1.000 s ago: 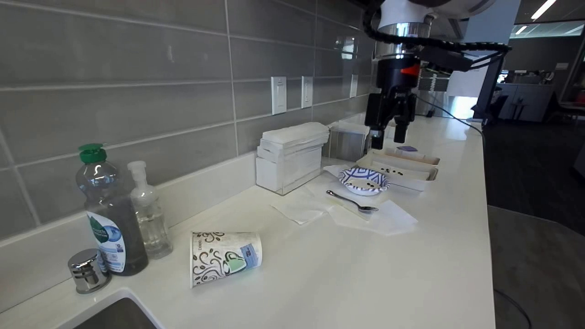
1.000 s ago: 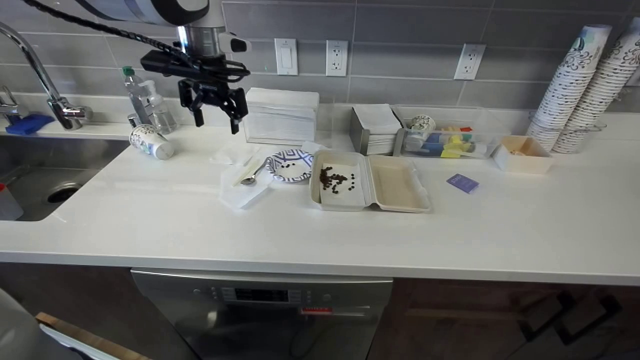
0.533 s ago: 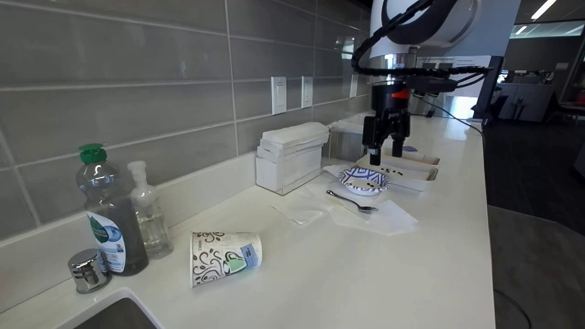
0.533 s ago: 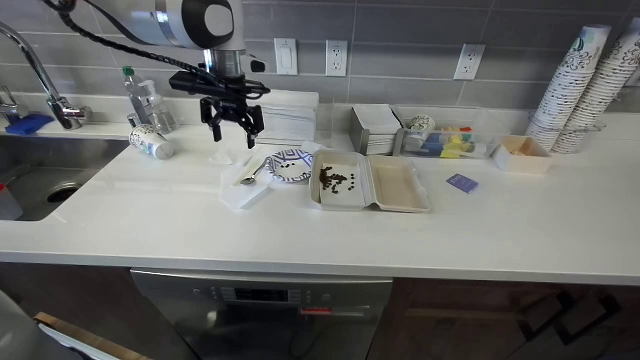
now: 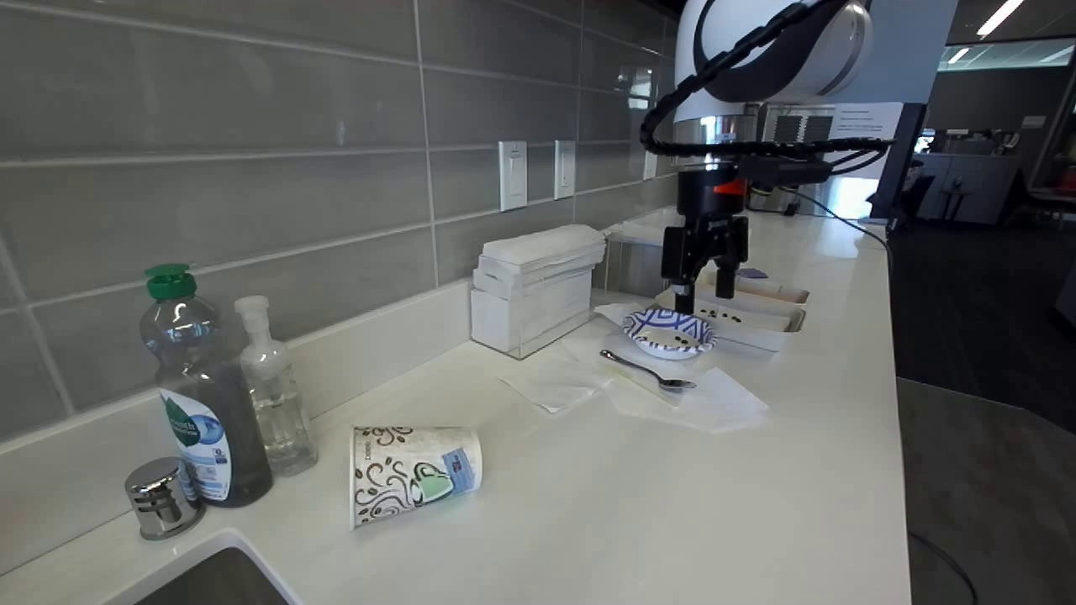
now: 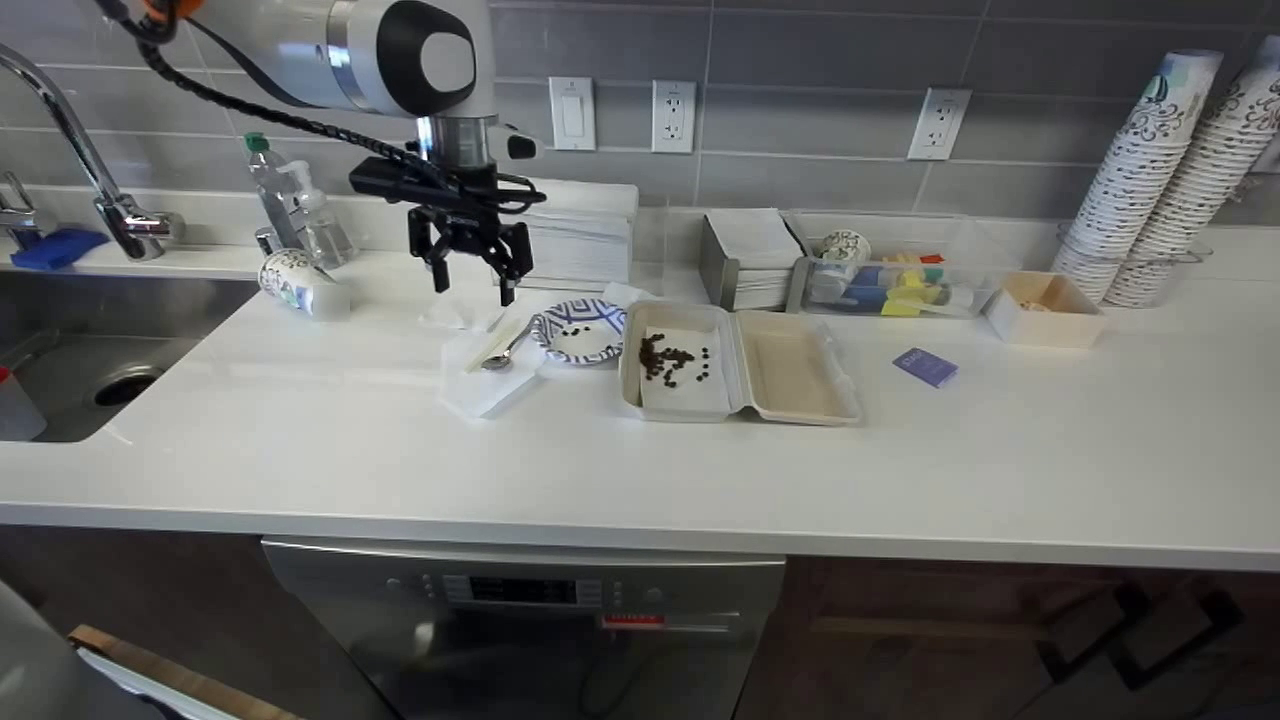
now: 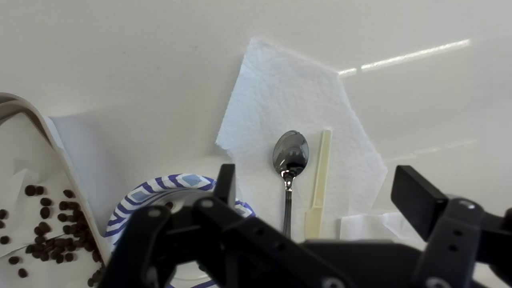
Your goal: Place some of the pack's contents into the paper plate using the spoon
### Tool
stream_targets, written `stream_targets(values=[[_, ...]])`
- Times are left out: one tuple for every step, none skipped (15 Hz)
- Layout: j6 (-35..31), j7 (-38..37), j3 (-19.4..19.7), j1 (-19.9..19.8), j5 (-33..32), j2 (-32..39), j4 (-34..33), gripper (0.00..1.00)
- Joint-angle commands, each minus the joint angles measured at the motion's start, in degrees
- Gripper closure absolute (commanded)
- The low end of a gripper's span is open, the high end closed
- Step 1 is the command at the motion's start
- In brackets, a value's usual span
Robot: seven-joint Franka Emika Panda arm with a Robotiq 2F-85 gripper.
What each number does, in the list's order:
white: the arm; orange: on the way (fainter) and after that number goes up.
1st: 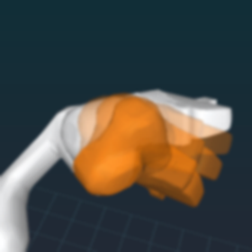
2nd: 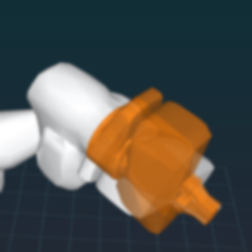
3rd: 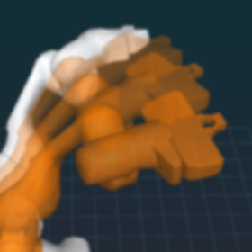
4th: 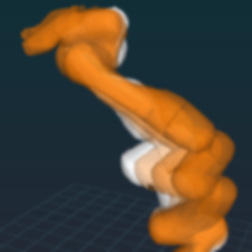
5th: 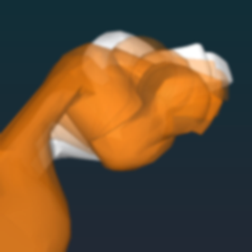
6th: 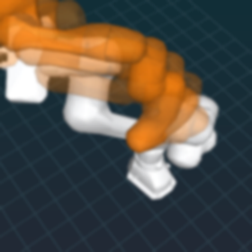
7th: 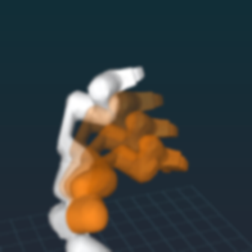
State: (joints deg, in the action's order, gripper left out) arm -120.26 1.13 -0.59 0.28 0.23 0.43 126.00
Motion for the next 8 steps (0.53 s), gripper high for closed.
stream_targets(values=[[-2.21, -0.15, 0.14, 0.00, -3.30, 1.61, 0.10, 0.00], [-3.49, -0.27, 0.30, -0.14, -4.88, 2.76, -0.09, 0.00], [-4.66, -0.53, 0.40, -0.18, -6.13, 3.49, -0.12, 0.00], [-6.08, -0.56, 0.59, -0.26, -6.86, 4.71, -0.35, 0.00], [-7.51, -0.45, 0.72, -0.26, -7.32, 5.57, -0.51, 0.00], [-8.67, -0.38, 0.82, -0.24, -7.09, 6.59, -0.70, 0.10], [-9.62, -0.55, 0.89, -0.17, -7.07, 7.46, -0.82, 0.11], [-10.75, -0.73, 0.84, -0.07, -6.44, 8.34, -0.85, 0.23]])
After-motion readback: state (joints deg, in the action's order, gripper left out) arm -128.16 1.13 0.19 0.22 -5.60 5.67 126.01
